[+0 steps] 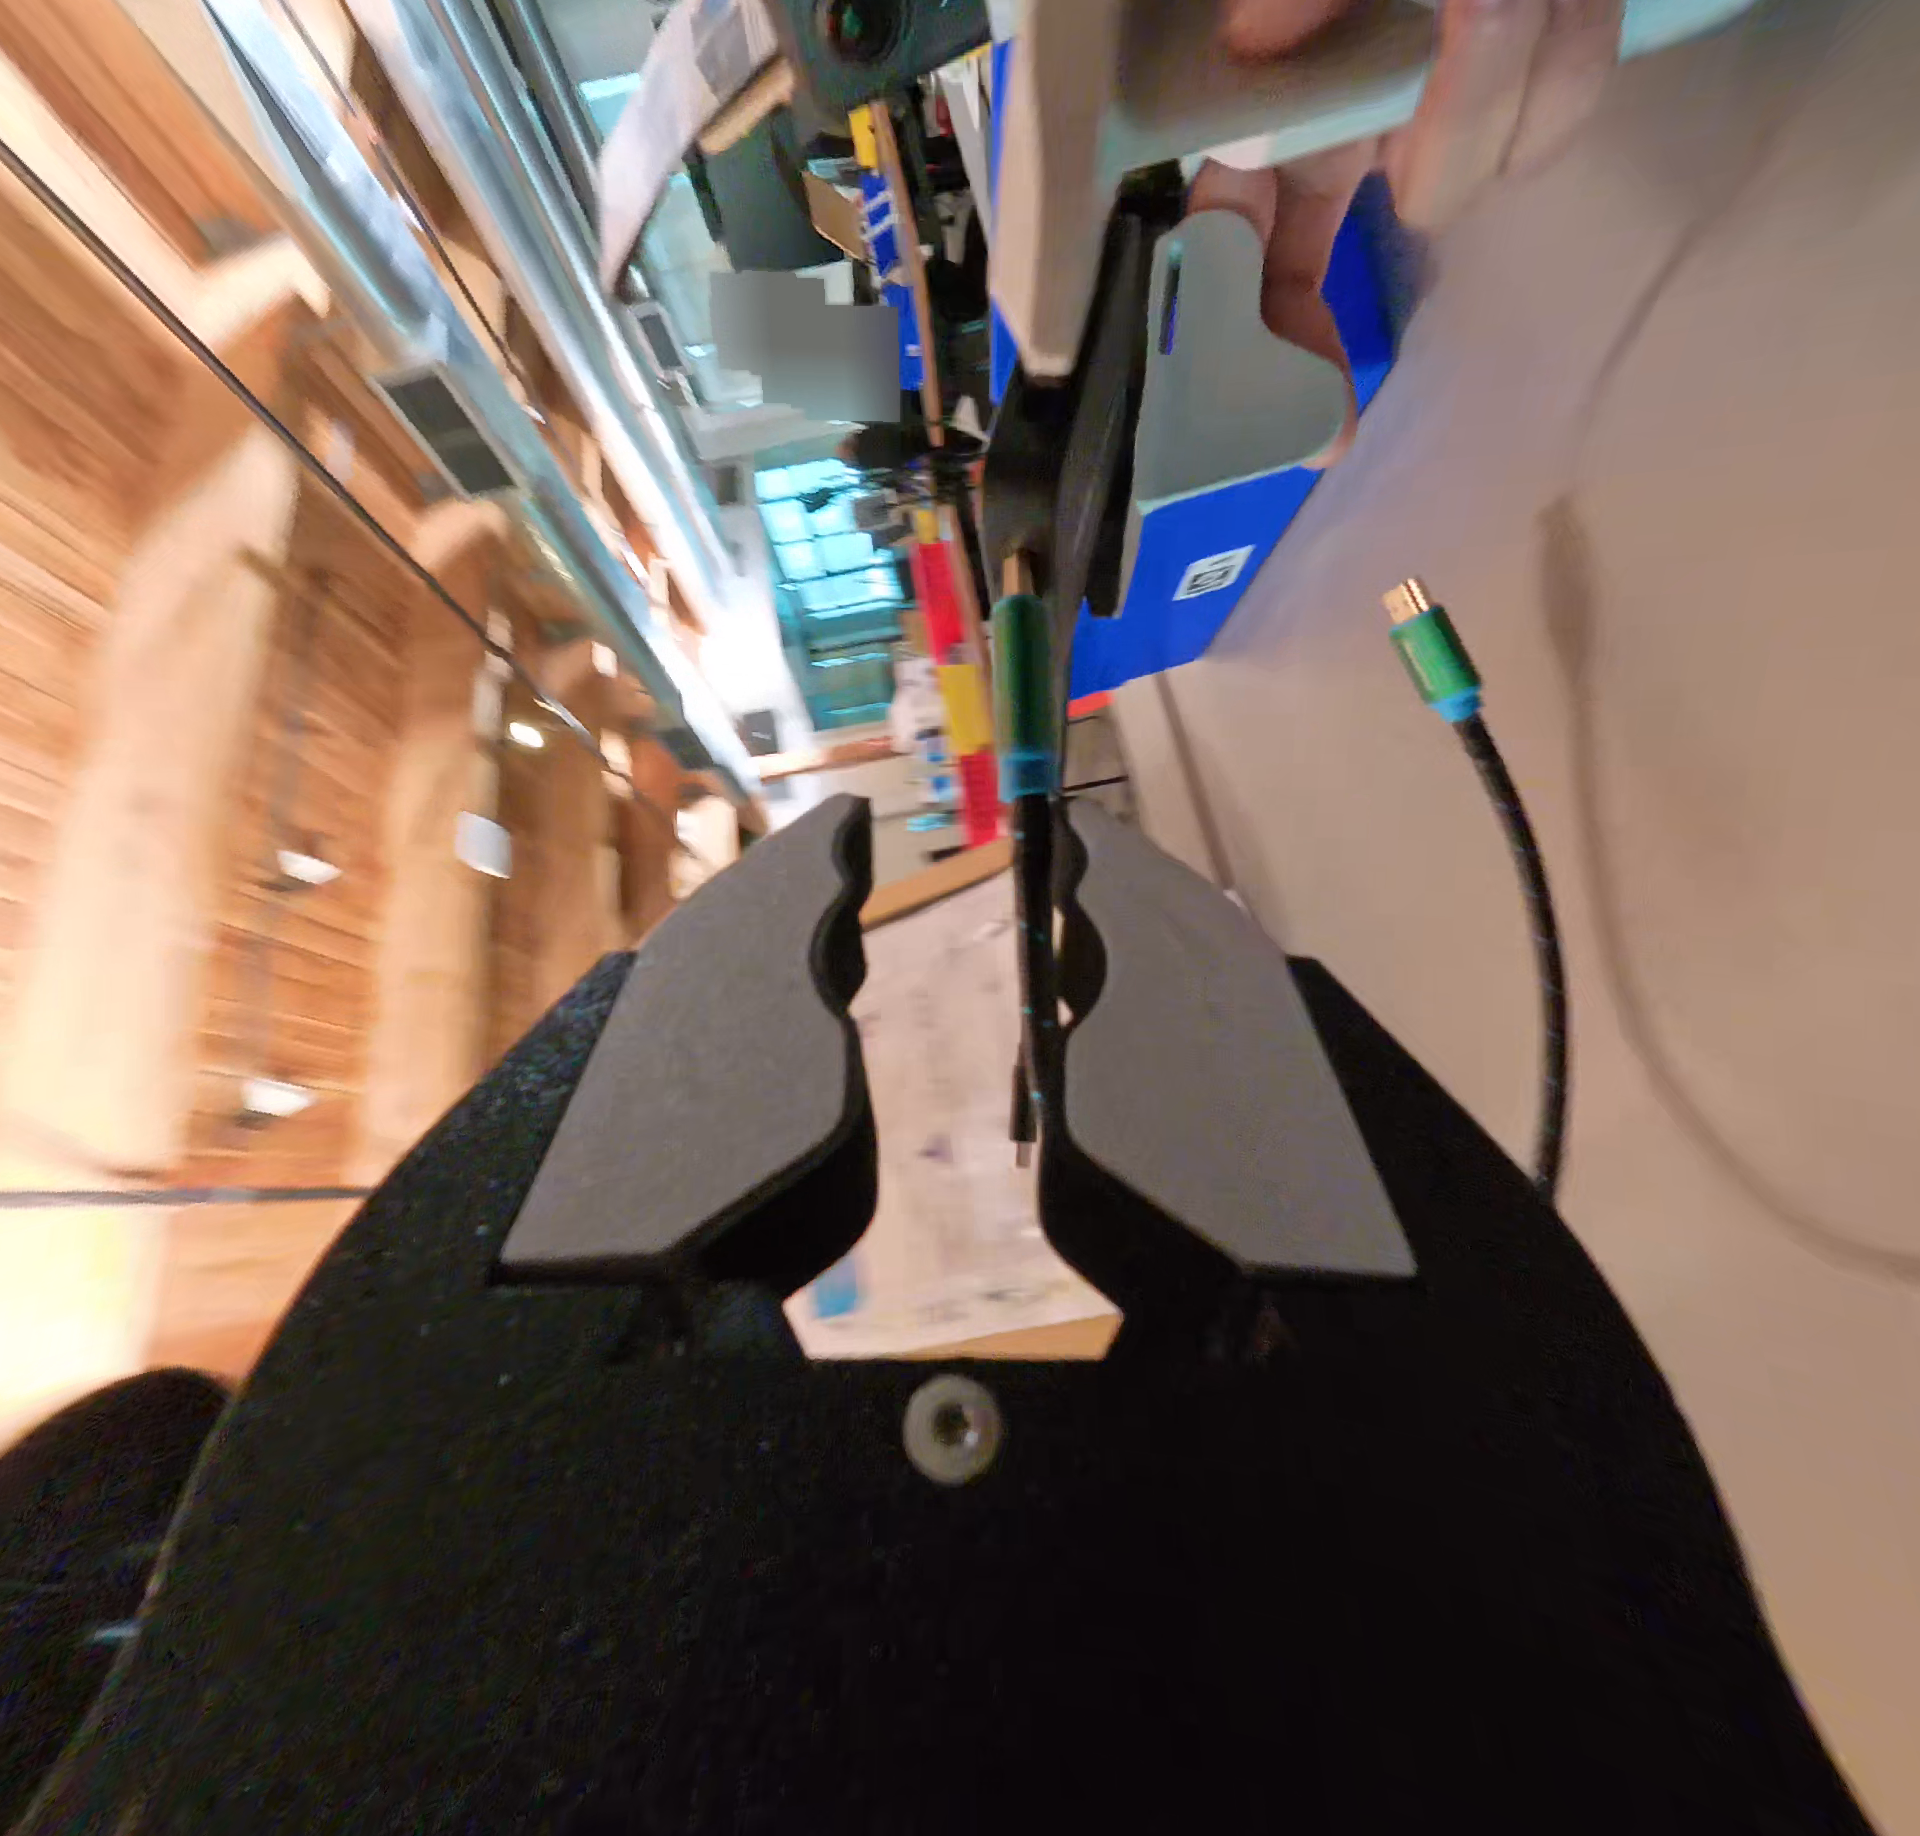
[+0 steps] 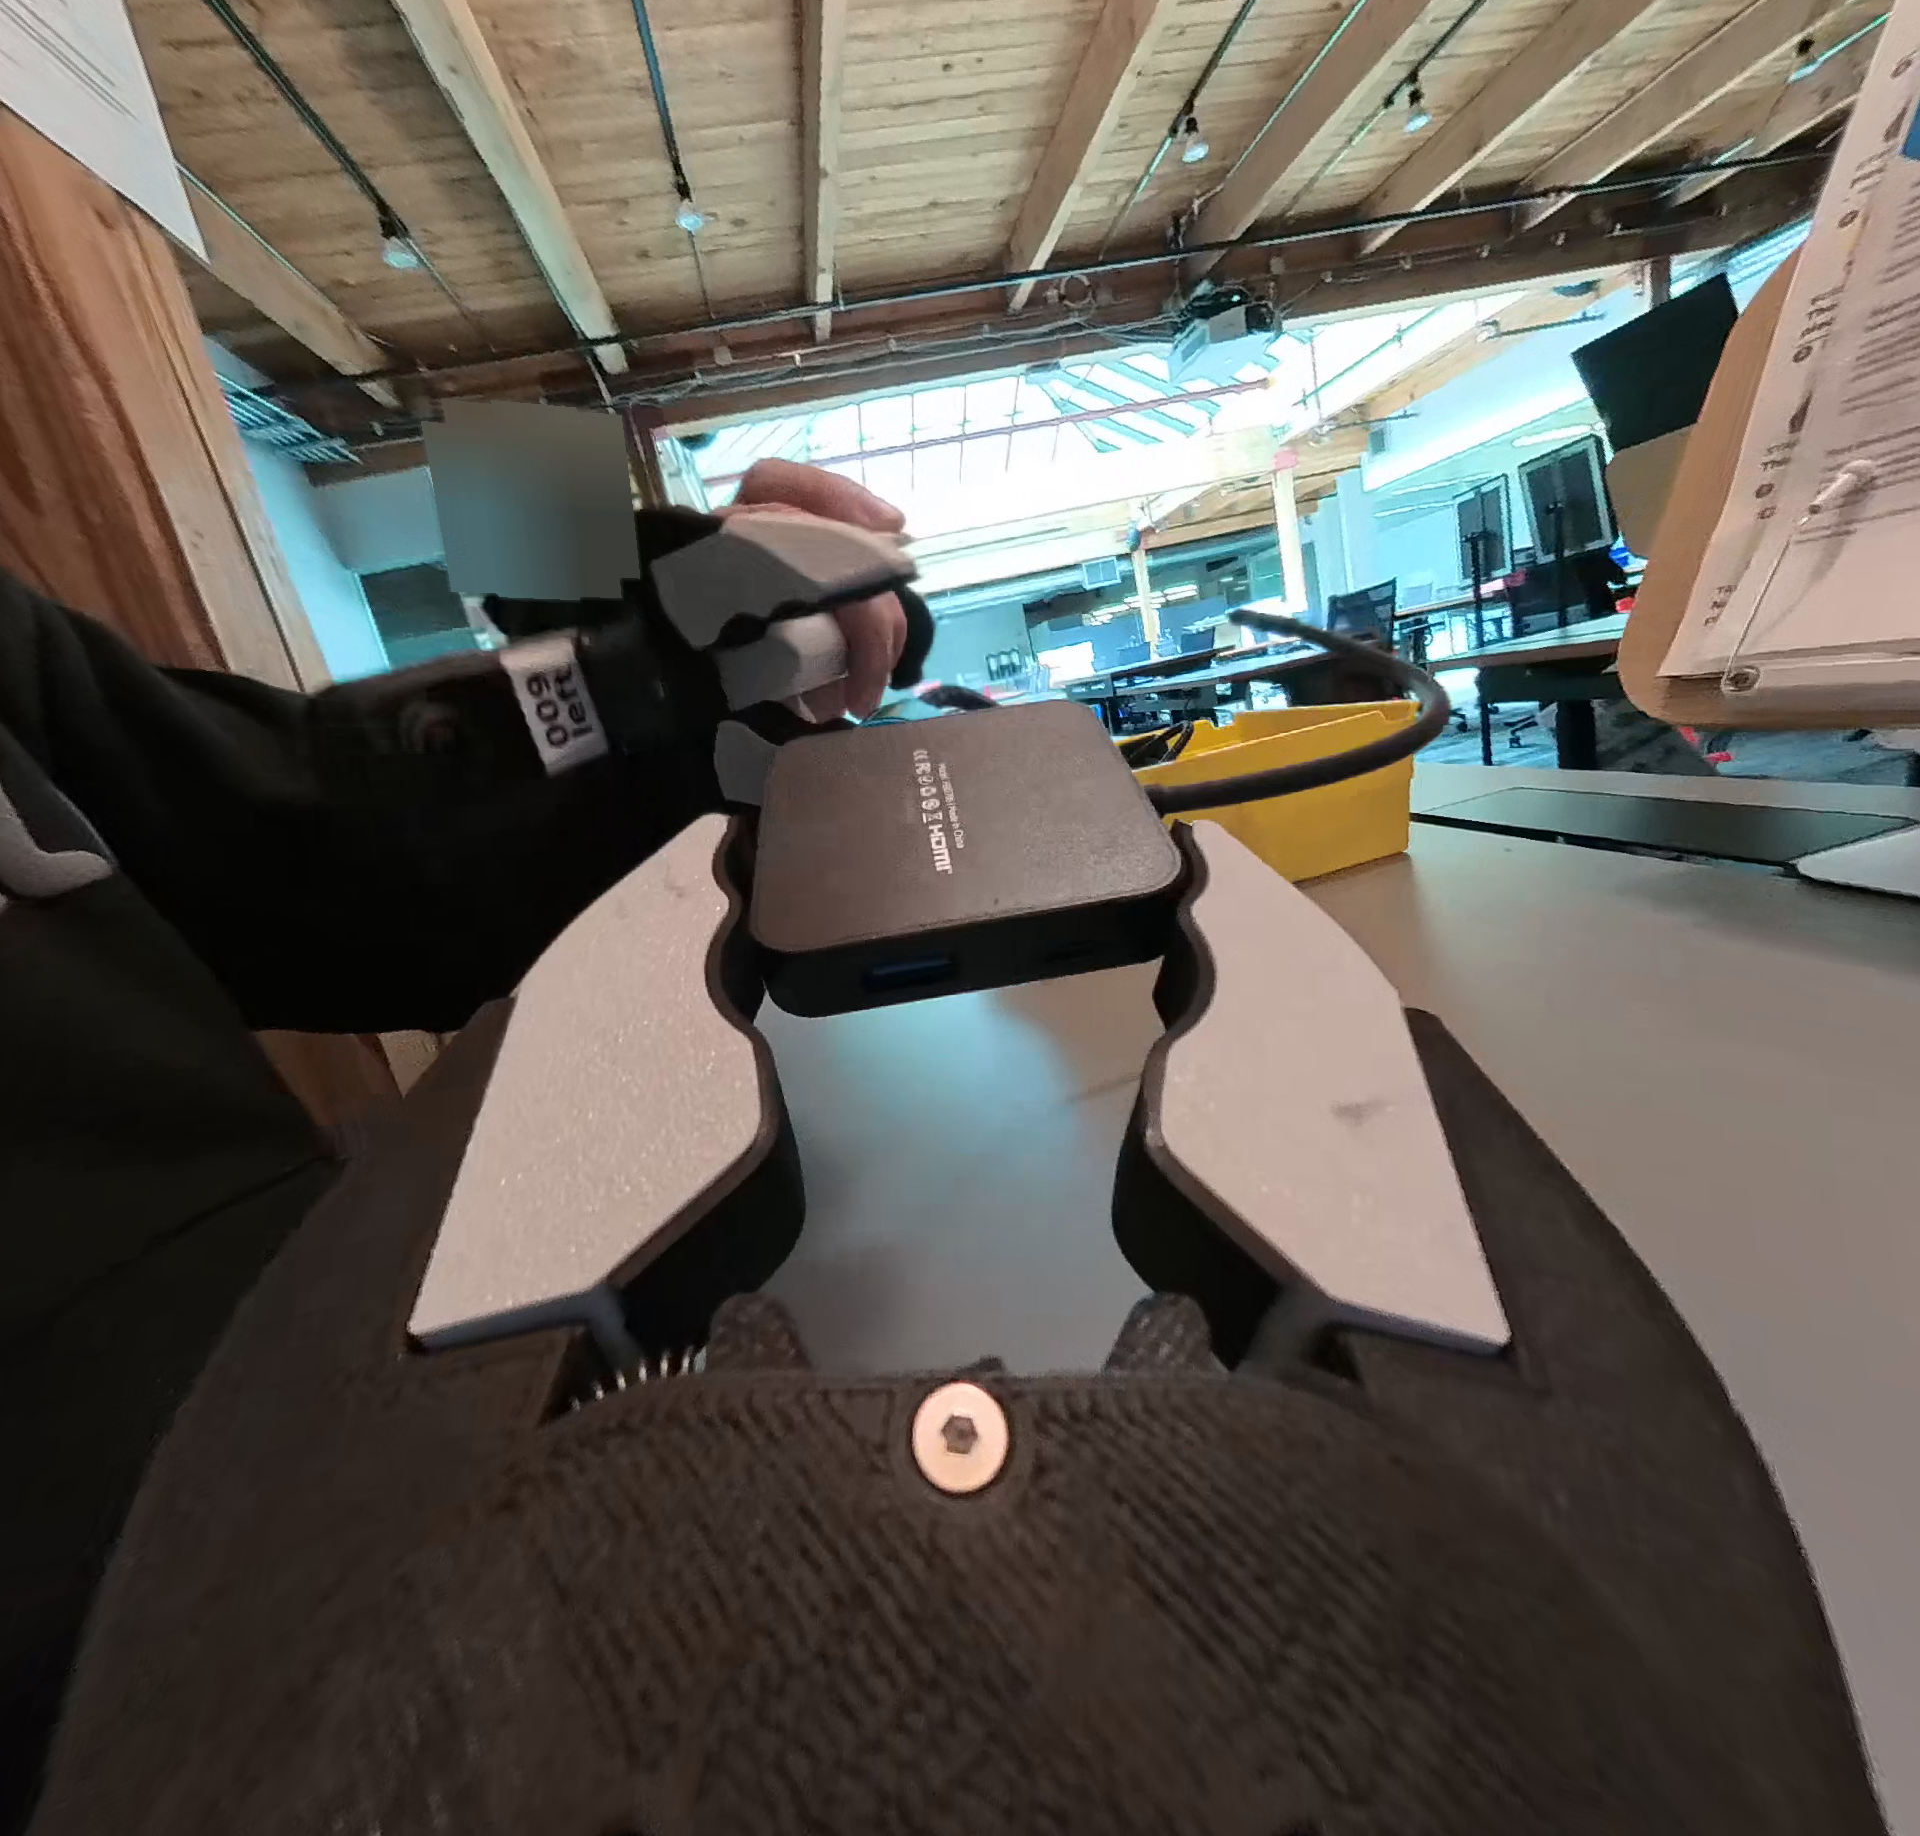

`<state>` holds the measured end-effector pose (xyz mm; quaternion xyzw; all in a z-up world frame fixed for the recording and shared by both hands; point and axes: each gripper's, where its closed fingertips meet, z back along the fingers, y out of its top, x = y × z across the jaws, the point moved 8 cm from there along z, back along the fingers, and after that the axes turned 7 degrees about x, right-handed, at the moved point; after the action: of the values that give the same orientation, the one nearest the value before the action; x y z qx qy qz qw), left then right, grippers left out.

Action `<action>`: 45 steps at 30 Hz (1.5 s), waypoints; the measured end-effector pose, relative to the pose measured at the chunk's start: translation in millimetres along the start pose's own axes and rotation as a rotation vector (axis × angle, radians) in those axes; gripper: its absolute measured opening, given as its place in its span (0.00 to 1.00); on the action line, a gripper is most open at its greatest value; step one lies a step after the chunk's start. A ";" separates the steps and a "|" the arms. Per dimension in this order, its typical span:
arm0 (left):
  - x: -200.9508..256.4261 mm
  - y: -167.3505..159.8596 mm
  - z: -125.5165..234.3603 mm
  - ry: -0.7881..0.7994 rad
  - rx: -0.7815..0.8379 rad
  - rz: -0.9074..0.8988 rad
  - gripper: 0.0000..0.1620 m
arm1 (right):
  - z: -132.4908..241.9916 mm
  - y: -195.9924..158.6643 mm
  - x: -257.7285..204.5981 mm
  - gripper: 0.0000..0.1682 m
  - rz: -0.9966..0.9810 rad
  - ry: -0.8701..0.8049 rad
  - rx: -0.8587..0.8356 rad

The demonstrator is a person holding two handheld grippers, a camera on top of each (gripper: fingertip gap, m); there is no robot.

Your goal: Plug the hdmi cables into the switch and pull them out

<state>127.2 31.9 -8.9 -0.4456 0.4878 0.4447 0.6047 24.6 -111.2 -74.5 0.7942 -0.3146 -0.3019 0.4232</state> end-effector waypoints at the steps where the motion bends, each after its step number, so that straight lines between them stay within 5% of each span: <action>1: 0.7 -3.6 -1.2 -0.024 -0.007 0.080 0.21 | -0.8 -0.8 -0.3 0.45 0.006 0.002 -0.008; 4: 5.0 -8.9 -3.6 -0.062 0.017 0.246 0.07 | -3.0 -3.5 -1.2 0.45 0.039 -0.006 -0.035; 9: 7.7 -18.5 -5.1 -0.158 0.042 0.521 0.07 | -3.2 -5.6 -0.2 0.45 0.092 -0.045 -0.059; 13: 12.8 -23.2 -6.1 -0.235 0.028 0.561 0.07 | -4.5 -8.7 0.2 0.45 0.115 -0.058 -0.094; 21: 13.8 -23.1 -7.4 -0.273 -0.109 0.406 0.04 | -3.0 -7.3 3.3 0.45 0.121 -0.105 -0.076; 28: 8.4 5.9 -9.7 -0.126 -0.264 -0.148 0.04 | 0.4 -0.8 5.9 0.45 0.011 -0.085 0.010; 45: 5.4 13.4 -24.2 -0.081 -0.480 -0.171 0.04 | 3.6 3.1 7.6 0.45 -0.001 -0.102 0.067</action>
<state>110.1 11.8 -18.7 -0.5979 0.3043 0.5126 0.5359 25.9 -120.0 -75.1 0.7918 -0.3451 -0.3314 0.3796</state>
